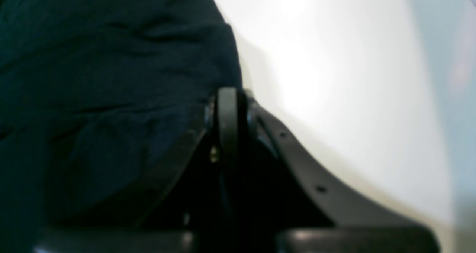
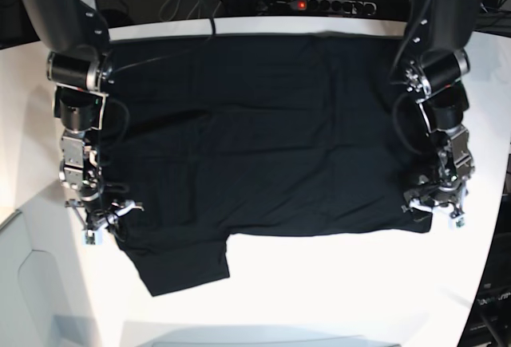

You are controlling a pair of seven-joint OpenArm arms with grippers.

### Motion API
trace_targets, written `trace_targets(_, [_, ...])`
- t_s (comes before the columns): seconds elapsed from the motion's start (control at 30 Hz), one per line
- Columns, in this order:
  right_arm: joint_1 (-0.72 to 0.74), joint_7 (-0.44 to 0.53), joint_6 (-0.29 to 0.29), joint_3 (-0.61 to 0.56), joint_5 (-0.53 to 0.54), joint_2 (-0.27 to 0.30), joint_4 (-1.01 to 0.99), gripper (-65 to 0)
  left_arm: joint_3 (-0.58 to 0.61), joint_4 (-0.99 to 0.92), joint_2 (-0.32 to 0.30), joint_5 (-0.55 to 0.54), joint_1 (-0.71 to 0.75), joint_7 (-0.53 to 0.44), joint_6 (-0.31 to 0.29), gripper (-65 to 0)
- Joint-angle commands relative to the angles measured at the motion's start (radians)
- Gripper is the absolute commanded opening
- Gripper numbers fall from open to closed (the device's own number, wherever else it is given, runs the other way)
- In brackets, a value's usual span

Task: Fold the T-shirt properly
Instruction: 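Move both grippers to the shirt's hem corners, then grasp the hem corners with both grippers and lift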

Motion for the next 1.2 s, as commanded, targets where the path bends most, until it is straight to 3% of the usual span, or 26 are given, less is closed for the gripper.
trace_targets(0.0, [0.008,-0.048,0.000,0.000,-0.017,0.007,0.002,-65.0,0.000,0.007,-0.013,0.000,-0.018,0.014,0.010,-23.2])
trace_targets(0.07, [0.008,-0.048,0.000,0.000,-0.017,0.007,0.002,-65.0,0.000,0.007,-0.015,-0.001,-0.015,0.014,0.010,-32.5])
trace_targets(0.23, [0.008,-0.050,0.000,-0.001,-0.017,0.009,0.002,-65.0,0.000,0.007,-0.012,0.000,-0.013,0.016,0.016,-65.0])
trace_targets(0.5, [0.008,-0.050,0.006,0.005,-0.012,0.016,0.018,-65.0,-0.003,0.019,-0.010,-0.006,0.007,0.025,0.010,-65.0])
trace_targets(0.73, [-0.158,-0.070,0.007,0.007,-0.012,0.010,0.301,-65.0,-0.009,0.034,-0.019,-0.052,0.036,0.122,0.009,-65.0])
trace_targets(1.17, [-0.380,-0.109,0.009,0.008,-0.011,-0.013,0.681,-65.0,-0.008,0.769,0.019,-0.268,0.395,0.353,0.013,-65.0])
